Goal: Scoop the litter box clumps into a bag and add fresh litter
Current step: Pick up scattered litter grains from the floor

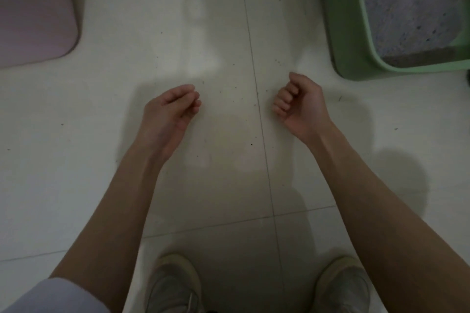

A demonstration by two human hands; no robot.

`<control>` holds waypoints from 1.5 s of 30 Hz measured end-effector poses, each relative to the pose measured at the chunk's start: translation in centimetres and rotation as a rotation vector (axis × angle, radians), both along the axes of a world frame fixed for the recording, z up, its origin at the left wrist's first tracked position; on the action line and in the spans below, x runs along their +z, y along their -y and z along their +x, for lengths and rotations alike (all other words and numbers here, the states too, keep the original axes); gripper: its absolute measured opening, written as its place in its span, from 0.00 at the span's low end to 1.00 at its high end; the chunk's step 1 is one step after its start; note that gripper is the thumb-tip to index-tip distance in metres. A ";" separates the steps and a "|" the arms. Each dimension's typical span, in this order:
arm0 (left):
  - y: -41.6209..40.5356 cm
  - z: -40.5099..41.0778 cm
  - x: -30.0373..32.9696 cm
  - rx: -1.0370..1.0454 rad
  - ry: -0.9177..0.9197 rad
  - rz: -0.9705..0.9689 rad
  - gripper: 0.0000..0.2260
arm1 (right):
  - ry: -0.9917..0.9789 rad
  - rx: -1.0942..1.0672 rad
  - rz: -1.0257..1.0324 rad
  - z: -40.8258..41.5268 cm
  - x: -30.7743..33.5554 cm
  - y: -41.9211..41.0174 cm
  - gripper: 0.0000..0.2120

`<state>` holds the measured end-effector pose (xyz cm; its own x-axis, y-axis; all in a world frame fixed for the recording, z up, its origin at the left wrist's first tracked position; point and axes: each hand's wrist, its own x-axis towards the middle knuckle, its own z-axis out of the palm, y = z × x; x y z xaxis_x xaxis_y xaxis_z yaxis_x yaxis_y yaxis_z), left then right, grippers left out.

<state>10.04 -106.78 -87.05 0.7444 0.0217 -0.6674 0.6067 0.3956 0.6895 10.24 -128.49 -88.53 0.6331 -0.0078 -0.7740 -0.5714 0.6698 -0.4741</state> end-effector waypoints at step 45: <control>4.2 0.8 -2.9 -0.658 0.391 1.021 0.06 | 0.181 0.821 -1.326 -1.1 -0.6 -3.2 0.09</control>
